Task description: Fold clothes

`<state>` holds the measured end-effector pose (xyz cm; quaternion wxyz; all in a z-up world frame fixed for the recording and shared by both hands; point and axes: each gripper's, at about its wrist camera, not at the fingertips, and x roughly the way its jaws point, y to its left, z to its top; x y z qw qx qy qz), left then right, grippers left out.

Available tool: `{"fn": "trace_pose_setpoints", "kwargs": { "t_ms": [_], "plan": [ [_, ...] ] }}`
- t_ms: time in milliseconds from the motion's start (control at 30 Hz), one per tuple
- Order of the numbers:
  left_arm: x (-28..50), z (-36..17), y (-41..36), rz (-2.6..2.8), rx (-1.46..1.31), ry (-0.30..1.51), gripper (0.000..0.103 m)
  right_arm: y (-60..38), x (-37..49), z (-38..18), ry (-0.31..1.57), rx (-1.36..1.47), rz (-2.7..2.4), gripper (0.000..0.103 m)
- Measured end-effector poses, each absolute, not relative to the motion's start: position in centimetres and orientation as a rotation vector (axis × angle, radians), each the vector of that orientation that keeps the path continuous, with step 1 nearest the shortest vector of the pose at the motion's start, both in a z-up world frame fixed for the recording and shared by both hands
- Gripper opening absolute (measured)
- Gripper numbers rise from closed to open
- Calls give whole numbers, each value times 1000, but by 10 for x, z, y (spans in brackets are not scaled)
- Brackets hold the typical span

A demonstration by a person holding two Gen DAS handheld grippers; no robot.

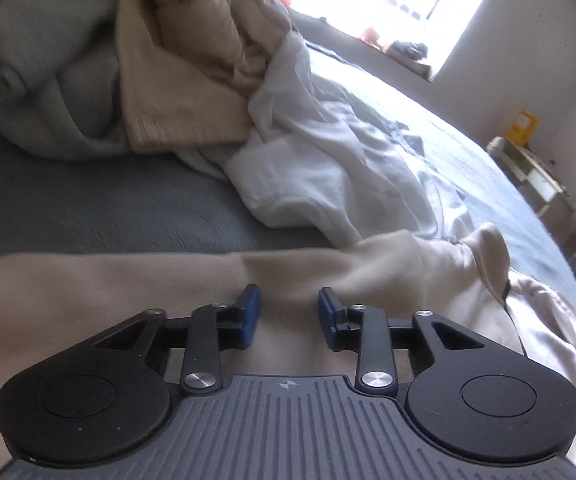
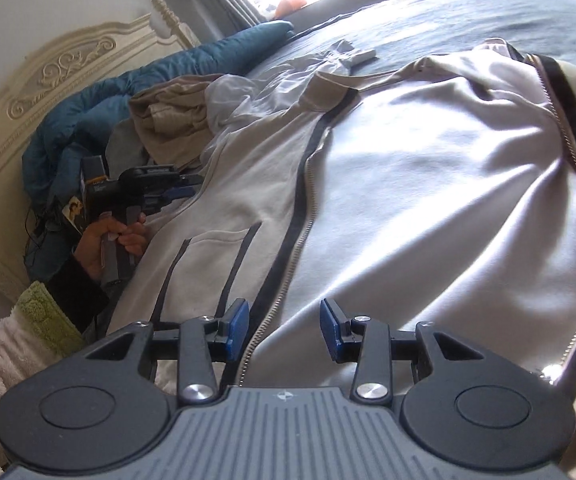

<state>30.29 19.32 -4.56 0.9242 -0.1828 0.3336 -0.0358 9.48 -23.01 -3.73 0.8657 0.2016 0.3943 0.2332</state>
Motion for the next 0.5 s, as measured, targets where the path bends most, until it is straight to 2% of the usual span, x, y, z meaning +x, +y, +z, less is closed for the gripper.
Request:
{"fn": "trace_pose_setpoints", "kwargs": {
  "t_ms": [200, 333, 500],
  "plan": [
    [283, -8, 177, -36, -417, 593, 37, -251, 77, -29, 789, 436, 529, 42],
    [250, 8, 135, -111, -402, 602, 42, -269, 54, -20, 762, 431, 518, 42],
    [206, 6, 66, -266, -379, 682, 43, -298, 22, -10, 730, 431, 468, 42]
  ]
}}
